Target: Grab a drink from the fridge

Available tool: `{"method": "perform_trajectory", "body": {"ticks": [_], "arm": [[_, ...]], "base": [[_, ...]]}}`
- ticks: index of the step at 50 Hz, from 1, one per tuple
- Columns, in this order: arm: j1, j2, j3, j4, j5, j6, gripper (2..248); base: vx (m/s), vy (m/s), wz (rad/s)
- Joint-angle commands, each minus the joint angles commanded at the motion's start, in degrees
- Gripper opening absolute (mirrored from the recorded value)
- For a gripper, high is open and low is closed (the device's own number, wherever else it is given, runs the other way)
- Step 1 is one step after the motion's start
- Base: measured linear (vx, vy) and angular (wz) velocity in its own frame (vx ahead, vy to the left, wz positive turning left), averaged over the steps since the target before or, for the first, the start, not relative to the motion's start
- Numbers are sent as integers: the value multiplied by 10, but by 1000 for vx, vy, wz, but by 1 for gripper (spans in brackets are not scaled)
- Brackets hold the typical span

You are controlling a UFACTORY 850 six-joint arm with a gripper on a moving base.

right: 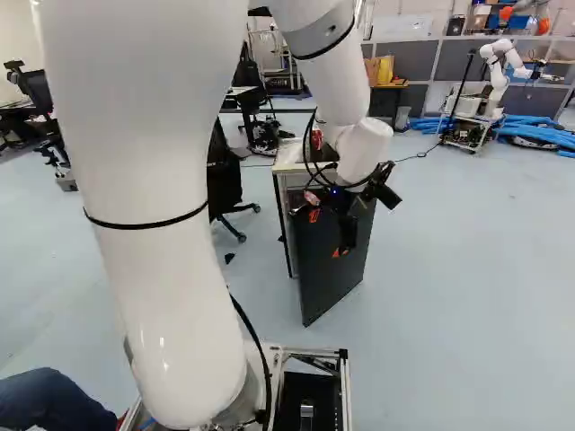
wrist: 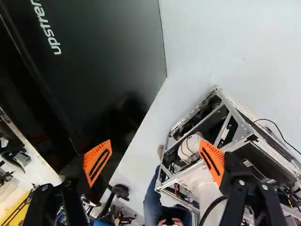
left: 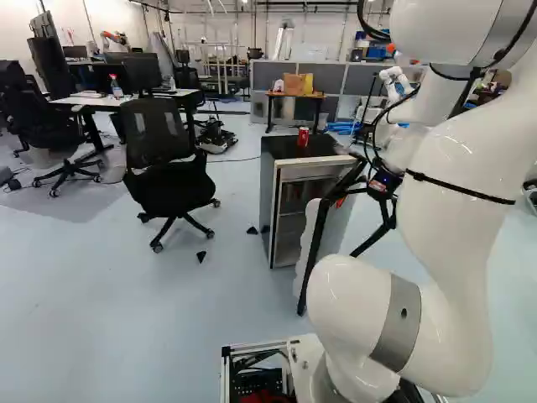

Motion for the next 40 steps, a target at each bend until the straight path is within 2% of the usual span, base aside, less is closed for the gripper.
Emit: {"method": "perform_trajectory", "body": {"ticks": [40], "arm": [[64,0,0,-26,74,0,247]], "base": [[0,0,0]]}}
